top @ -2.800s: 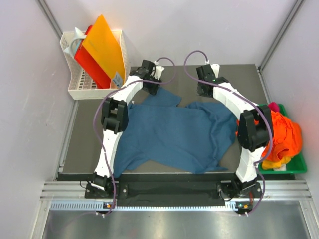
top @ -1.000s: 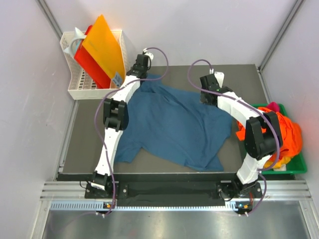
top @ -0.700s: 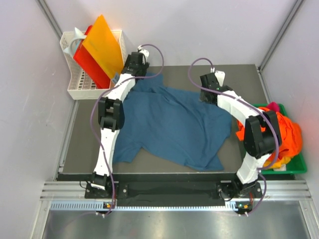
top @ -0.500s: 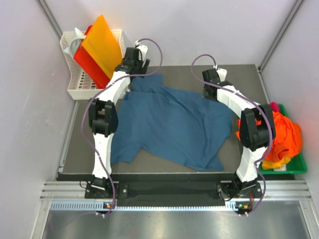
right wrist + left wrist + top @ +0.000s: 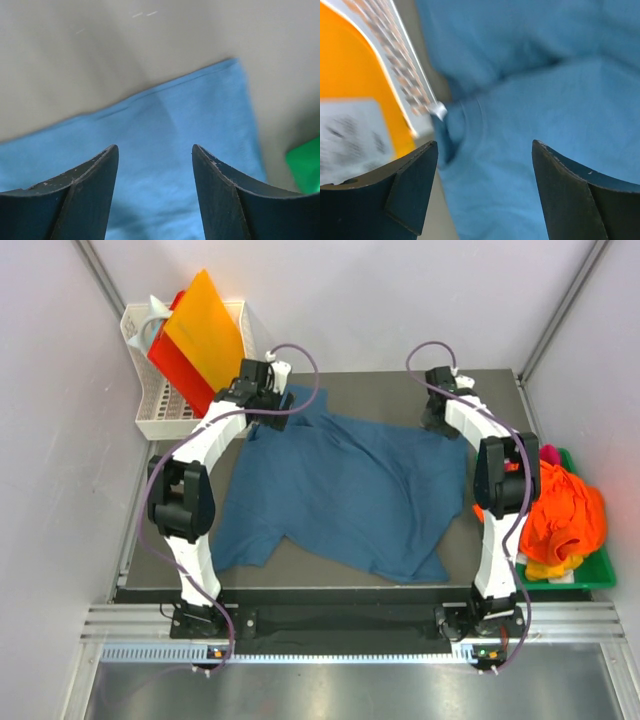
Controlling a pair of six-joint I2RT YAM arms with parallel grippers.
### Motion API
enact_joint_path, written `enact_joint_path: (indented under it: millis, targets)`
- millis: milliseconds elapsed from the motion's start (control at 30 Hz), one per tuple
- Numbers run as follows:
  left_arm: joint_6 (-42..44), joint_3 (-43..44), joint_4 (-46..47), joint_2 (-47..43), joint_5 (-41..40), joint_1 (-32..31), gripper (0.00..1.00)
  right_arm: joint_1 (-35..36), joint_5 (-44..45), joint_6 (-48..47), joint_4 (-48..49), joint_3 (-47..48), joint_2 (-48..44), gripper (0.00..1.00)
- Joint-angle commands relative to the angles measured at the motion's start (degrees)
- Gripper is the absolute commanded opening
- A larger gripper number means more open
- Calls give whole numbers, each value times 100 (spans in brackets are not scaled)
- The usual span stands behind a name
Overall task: Fold and stack the t-shirts
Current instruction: Flatten out the tshirt
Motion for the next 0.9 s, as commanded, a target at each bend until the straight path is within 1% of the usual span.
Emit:
enact_joint_path:
  millis: [0, 233, 667, 867]
  targets:
    - [-173, -118, -91, -224, 89, 4, 80, -480, -28, 227, -261, 452, 71, 60]
    - [-375, -101, -109, -127, 256, 4, 80, -710, 86, 95, -595, 892, 458, 61]
    - [-437, -92, -232, -39, 273, 4, 79, -868, 130, 25, -631, 1129, 977, 63]
    - [-437, -127, -232, -30, 238, 4, 79, -973, 191, 77, -569, 1103, 969, 63]
